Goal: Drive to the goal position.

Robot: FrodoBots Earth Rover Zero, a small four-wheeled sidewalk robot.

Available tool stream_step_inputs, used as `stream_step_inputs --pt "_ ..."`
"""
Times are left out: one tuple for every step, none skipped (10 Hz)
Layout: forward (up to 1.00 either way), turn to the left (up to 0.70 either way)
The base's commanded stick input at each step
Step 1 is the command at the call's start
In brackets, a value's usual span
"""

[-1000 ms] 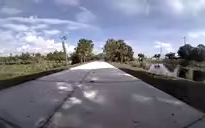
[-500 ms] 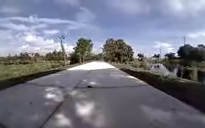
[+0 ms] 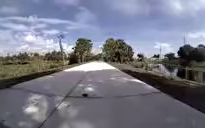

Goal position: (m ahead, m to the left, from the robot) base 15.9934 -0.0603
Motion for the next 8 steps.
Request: stream_step_inputs --pt "0.85 0.0" --pt "0.85 0.0" --pt "0.85 0.0" --pt "0.85 0.0" --pt "0.85 0.0" --pt "0.85 0.0" --pt "0.85 0.0" --pt "0.85 0.0"
